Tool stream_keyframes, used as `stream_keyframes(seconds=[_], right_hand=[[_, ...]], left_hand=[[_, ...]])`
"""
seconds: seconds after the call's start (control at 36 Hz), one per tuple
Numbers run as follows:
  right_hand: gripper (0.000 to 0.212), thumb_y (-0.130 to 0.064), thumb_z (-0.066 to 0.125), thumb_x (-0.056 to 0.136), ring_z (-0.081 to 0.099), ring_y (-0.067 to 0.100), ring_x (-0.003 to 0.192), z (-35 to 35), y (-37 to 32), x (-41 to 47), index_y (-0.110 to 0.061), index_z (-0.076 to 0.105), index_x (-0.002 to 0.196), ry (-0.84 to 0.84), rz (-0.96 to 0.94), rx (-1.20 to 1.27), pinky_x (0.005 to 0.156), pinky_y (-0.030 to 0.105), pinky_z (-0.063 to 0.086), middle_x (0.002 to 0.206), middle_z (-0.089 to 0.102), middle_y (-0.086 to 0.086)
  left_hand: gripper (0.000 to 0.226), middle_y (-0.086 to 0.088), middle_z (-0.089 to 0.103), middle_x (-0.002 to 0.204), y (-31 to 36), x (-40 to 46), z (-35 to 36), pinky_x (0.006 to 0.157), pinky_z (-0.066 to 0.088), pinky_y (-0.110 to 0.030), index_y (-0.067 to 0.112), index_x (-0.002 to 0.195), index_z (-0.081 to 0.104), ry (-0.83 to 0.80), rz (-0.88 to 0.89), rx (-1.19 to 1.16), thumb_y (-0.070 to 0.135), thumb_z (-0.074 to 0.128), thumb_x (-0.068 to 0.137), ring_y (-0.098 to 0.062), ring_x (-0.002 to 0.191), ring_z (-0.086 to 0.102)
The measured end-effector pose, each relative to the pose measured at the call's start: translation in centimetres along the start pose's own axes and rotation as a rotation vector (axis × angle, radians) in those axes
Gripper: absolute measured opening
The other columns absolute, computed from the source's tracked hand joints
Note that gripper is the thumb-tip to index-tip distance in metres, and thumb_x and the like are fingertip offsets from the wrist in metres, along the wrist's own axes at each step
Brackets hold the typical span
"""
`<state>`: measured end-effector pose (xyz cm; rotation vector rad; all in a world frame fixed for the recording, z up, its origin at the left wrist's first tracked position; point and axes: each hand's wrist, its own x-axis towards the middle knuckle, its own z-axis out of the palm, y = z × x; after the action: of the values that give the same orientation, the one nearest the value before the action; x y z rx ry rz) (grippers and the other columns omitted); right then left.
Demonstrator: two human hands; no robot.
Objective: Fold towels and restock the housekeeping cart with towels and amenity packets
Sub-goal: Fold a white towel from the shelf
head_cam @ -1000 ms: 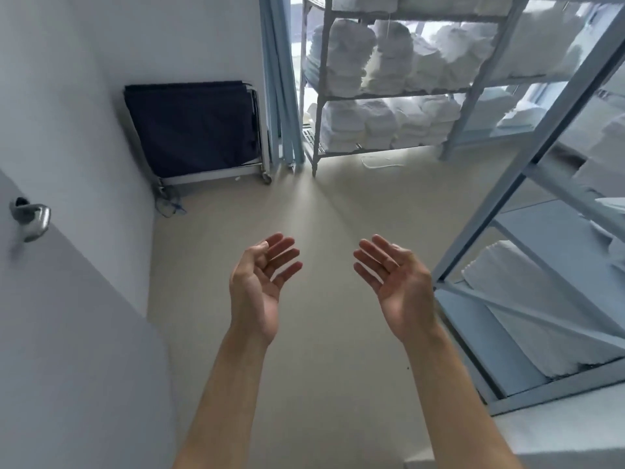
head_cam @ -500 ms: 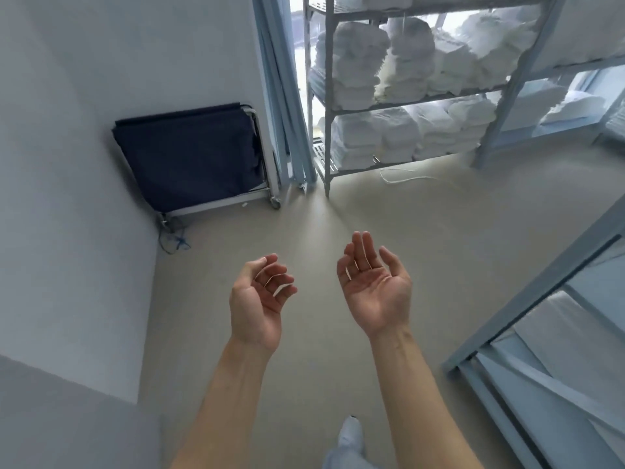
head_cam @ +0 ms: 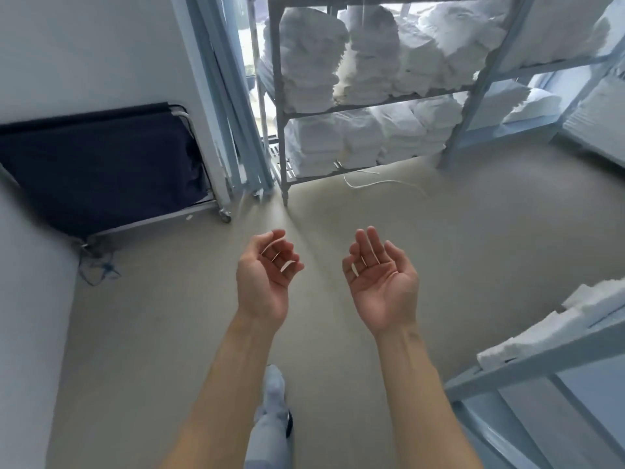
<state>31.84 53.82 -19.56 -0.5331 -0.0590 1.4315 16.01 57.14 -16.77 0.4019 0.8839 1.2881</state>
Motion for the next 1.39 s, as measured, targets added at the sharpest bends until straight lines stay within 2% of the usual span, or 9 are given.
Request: stream_keyframes(seconds=[0.19, 0.36, 0.47, 0.64, 0.78, 0.94, 1.17, 1.28, 1.39], right_hand=[[0.028, -0.021, 0.05, 0.094, 0.068, 0.021, 0.082, -2.1, -6.5, 12.1, -0.01, 0.074, 0.103, 0.111, -0.119, -0.04, 0.073, 0.03, 0.053, 0.103, 0.074, 0.009], [0.025, -0.021, 0.056, 0.085, 0.067, 0.02, 0.077, -0.2, -12.6, 22.5, -0.01, 0.074, 0.098, 0.207, -0.205, -0.003, 0.072, 0.03, 0.051, 0.096, 0.074, 0.009], [0.024, -0.02, 0.057, 0.086, 0.067, 0.019, 0.075, 0.9, -18.2, 26.9, -0.01, 0.077, 0.094, 0.229, -0.319, 0.024, 0.067, 0.029, 0.054, 0.094, 0.074, 0.009], [0.027, -0.019, 0.05, 0.095, 0.066, 0.018, 0.07, -0.4, -26.1, 30.1, -0.01, 0.075, 0.093, 0.298, -0.481, 0.095, 0.063, 0.028, 0.053, 0.087, 0.073, 0.007], [0.027, -0.019, 0.048, 0.097, 0.065, 0.018, 0.068, -3.5, -32.9, 33.4, -0.011, 0.073, 0.091, 0.351, -0.569, 0.153, 0.061, 0.027, 0.052, 0.084, 0.072, 0.006], [0.027, -0.018, 0.048, 0.095, 0.061, 0.018, 0.066, -7.6, -42.3, 39.9, -0.009, 0.073, 0.089, 0.314, -0.592, 0.238, 0.058, 0.027, 0.049, 0.079, 0.07, 0.007], [0.026, -0.018, 0.049, 0.094, 0.057, 0.018, 0.063, -9.4, -58.0, 46.4, -0.009, 0.072, 0.087, 0.263, -0.661, 0.283, 0.059, 0.026, 0.044, 0.075, 0.064, 0.006], [0.025, -0.018, 0.048, 0.095, 0.056, 0.018, 0.064, -10.7, -63.6, 47.2, -0.01, 0.071, 0.088, 0.256, -0.712, 0.321, 0.06, 0.026, 0.042, 0.076, 0.062, 0.006], [0.024, -0.018, 0.05, 0.095, 0.055, 0.018, 0.063, -13.5, -68.1, 46.5, -0.009, 0.071, 0.089, 0.32, -0.804, 0.353, 0.059, 0.027, 0.043, 0.076, 0.06, 0.005]], left_hand=[[0.022, -0.003, 0.059, 0.063, -4.4, 13.6, 7.3, 0.049, 0.049, -0.025, 0.01, 0.08, 0.065, -0.064, -0.053, 0.078, 0.013, 0.048, 0.093, -0.016, 0.053, 0.055], [0.022, -0.001, 0.059, 0.062, -6.9, 25.4, 16.9, 0.049, 0.048, -0.024, 0.011, 0.079, 0.065, -0.152, -0.152, 0.111, 0.014, 0.049, 0.093, -0.015, 0.052, 0.055], [0.022, 0.0, 0.058, 0.063, -8.4, 30.5, 24.5, 0.05, 0.048, -0.023, 0.012, 0.079, 0.065, -0.283, -0.221, 0.118, 0.015, 0.049, 0.093, -0.015, 0.052, 0.055], [0.022, 0.0, 0.057, 0.064, -13.3, 34.4, 33.4, 0.049, 0.048, -0.024, 0.013, 0.081, 0.064, -0.443, -0.387, 0.137, 0.017, 0.047, 0.094, -0.014, 0.053, 0.054], [0.02, 0.0, 0.055, 0.065, -19.1, 37.4, 40.7, 0.049, 0.047, -0.023, 0.013, 0.081, 0.063, -0.506, -0.49, 0.189, 0.015, 0.048, 0.093, -0.014, 0.053, 0.052], [0.02, -0.001, 0.057, 0.064, -26.1, 41.6, 49.9, 0.048, 0.048, -0.023, 0.013, 0.08, 0.064, -0.544, -0.503, 0.217, 0.015, 0.049, 0.094, -0.014, 0.052, 0.053], [0.017, 0.0, 0.056, 0.064, -33.3, 44.7, 63.1, 0.048, 0.048, -0.023, 0.012, 0.081, 0.063, -0.578, -0.49, 0.24, 0.014, 0.05, 0.092, -0.014, 0.053, 0.052], [0.017, -0.001, 0.055, 0.063, -37.6, 44.6, 68.6, 0.048, 0.047, -0.022, 0.012, 0.081, 0.061, -0.632, -0.54, 0.265, 0.014, 0.049, 0.093, -0.014, 0.052, 0.051], [0.019, -0.001, 0.054, 0.063, -42.9, 44.0, 73.8, 0.047, 0.046, -0.022, 0.013, 0.079, 0.061, -0.711, -0.653, 0.303, 0.014, 0.049, 0.093, -0.014, 0.052, 0.05]])
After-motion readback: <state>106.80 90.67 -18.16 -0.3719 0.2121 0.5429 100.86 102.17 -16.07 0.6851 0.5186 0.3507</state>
